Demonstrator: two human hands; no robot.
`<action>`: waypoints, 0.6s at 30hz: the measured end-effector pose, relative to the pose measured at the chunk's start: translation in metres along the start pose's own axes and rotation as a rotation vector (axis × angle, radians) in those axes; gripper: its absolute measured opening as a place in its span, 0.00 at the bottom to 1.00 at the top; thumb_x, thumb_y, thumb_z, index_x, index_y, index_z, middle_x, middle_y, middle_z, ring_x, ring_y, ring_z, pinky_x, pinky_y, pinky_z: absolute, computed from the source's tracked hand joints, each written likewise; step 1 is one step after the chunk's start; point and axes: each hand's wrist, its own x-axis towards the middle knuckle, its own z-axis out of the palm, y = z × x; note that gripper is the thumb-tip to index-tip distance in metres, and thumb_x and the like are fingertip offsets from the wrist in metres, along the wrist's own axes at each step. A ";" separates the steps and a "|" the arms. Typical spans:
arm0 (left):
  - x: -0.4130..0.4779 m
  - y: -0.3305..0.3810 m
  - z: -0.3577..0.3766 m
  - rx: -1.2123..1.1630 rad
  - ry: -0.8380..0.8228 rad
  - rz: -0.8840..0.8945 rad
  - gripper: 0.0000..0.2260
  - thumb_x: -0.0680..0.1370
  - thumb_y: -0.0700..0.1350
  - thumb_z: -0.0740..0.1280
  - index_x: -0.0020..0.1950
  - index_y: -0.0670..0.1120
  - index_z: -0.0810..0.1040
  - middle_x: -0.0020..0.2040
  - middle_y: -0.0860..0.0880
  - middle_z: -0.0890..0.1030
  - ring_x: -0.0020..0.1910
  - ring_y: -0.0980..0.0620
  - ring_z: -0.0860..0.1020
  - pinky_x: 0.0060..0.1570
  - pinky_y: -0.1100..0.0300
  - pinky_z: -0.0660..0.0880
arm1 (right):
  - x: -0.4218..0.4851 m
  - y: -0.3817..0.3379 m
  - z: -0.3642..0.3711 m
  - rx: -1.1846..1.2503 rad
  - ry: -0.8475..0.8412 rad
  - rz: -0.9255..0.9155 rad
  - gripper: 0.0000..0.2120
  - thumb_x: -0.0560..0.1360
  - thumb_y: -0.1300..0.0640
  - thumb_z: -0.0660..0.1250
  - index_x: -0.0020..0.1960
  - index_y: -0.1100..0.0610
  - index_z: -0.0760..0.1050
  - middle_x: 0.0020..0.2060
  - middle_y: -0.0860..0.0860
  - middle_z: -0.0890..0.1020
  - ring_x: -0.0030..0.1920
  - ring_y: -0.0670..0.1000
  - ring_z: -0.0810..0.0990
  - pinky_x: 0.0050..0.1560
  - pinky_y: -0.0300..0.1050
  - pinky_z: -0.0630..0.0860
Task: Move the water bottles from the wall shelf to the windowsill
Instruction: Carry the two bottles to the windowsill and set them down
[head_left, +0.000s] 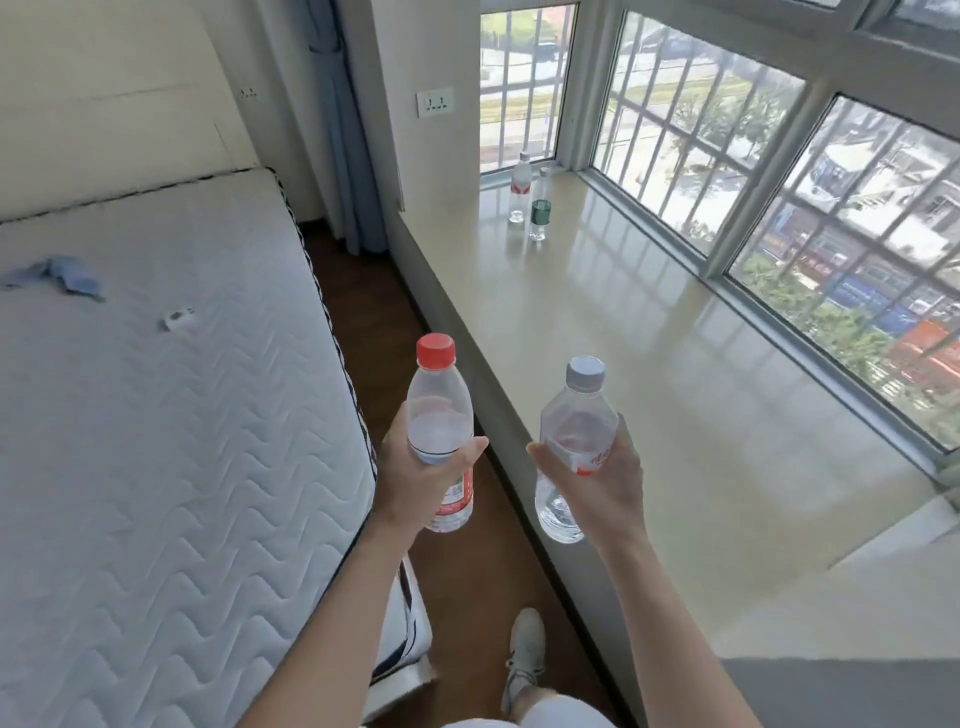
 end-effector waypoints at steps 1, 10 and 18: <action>0.015 0.003 0.007 -0.009 0.019 -0.013 0.28 0.63 0.55 0.77 0.59 0.51 0.74 0.52 0.51 0.81 0.51 0.52 0.81 0.49 0.65 0.76 | 0.021 -0.001 0.002 0.002 -0.025 0.000 0.24 0.64 0.51 0.83 0.52 0.45 0.74 0.43 0.43 0.83 0.44 0.43 0.83 0.47 0.43 0.79; 0.122 0.031 0.032 -0.014 0.177 -0.019 0.25 0.64 0.56 0.77 0.57 0.61 0.71 0.53 0.56 0.78 0.54 0.55 0.79 0.47 0.72 0.73 | 0.163 -0.022 0.024 -0.013 -0.173 -0.059 0.22 0.64 0.50 0.82 0.52 0.48 0.73 0.43 0.44 0.82 0.43 0.43 0.82 0.44 0.42 0.76; 0.182 0.018 0.019 0.009 0.266 -0.054 0.25 0.67 0.53 0.78 0.58 0.62 0.69 0.53 0.61 0.76 0.53 0.58 0.78 0.46 0.76 0.71 | 0.223 -0.030 0.085 -0.012 -0.316 -0.112 0.23 0.62 0.45 0.80 0.52 0.46 0.74 0.43 0.41 0.82 0.45 0.45 0.83 0.47 0.46 0.80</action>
